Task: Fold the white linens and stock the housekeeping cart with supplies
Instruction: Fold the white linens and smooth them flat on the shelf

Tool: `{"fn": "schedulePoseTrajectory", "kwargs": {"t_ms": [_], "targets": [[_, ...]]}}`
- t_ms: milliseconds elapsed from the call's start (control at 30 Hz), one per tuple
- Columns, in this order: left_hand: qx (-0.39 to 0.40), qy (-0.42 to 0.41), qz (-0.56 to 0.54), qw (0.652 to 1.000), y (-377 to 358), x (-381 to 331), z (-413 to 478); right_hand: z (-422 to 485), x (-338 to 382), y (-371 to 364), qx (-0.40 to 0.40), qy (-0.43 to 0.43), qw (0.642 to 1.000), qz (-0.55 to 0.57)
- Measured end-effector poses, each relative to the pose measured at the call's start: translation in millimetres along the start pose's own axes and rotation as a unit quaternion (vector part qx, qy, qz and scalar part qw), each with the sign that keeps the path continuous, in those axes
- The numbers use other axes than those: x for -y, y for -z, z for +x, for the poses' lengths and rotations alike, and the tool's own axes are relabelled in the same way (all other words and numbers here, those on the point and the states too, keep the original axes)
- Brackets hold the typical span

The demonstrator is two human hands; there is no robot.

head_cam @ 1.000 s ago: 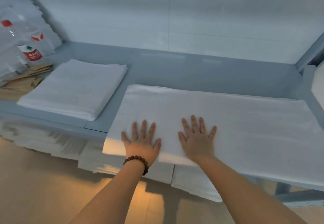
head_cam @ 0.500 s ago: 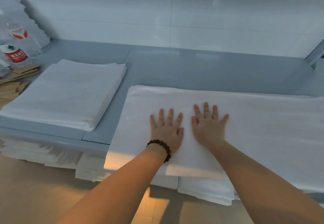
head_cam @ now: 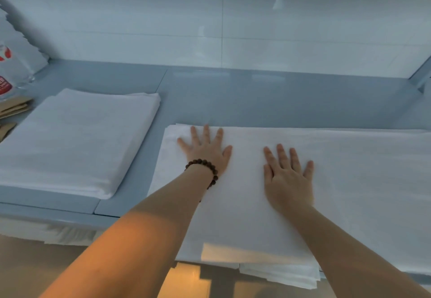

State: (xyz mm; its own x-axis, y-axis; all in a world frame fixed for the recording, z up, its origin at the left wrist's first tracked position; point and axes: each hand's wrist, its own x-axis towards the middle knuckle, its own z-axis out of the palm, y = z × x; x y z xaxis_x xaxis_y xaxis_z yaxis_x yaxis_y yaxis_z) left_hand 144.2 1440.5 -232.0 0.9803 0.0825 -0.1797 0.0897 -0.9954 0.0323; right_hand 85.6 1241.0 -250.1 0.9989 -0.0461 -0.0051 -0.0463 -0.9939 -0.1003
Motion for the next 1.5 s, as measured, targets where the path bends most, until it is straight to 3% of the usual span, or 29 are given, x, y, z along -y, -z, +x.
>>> {"fn": "schedulePoseTrajectory", "kwargs": {"t_ms": [200,400,633,767,967,1067,1233,1333,1500], "targets": [[0.019,-0.067,-0.002,0.998,-5,-27,-61,39,4,9,0.019,-0.015,1.0,-0.009],[0.084,-0.011,-0.015,0.996,-2,11,-91,43,28,23,0.093,-0.053,0.994,0.017],[-0.011,0.023,-0.021,0.999,-17,49,-123,-48,65,17,0.079,0.092,0.993,0.005],[-0.015,0.021,-0.031,0.999,-17,48,-121,-68,15,20,0.062,0.11,0.992,-0.018],[0.02,0.042,0.012,0.999,-10,39,-128,-76,-105,33,0.067,-0.011,0.997,-0.048],[0.03,0.05,0.01,0.998,-4,7,-136,-80,-135,40,0.091,-0.036,0.994,-0.053],[0.048,-0.11,-0.059,0.991,-10,-110,-165,-75,-131,47,0.122,-0.025,0.992,-0.031],[0.052,-0.161,-0.067,0.983,-18,-189,-179,-75,-146,50,0.114,0.011,0.993,-0.018],[0.032,-0.07,-0.058,0.995,-31,-249,-185,-82,-203,51,0.091,0.007,0.996,-0.01]]}}
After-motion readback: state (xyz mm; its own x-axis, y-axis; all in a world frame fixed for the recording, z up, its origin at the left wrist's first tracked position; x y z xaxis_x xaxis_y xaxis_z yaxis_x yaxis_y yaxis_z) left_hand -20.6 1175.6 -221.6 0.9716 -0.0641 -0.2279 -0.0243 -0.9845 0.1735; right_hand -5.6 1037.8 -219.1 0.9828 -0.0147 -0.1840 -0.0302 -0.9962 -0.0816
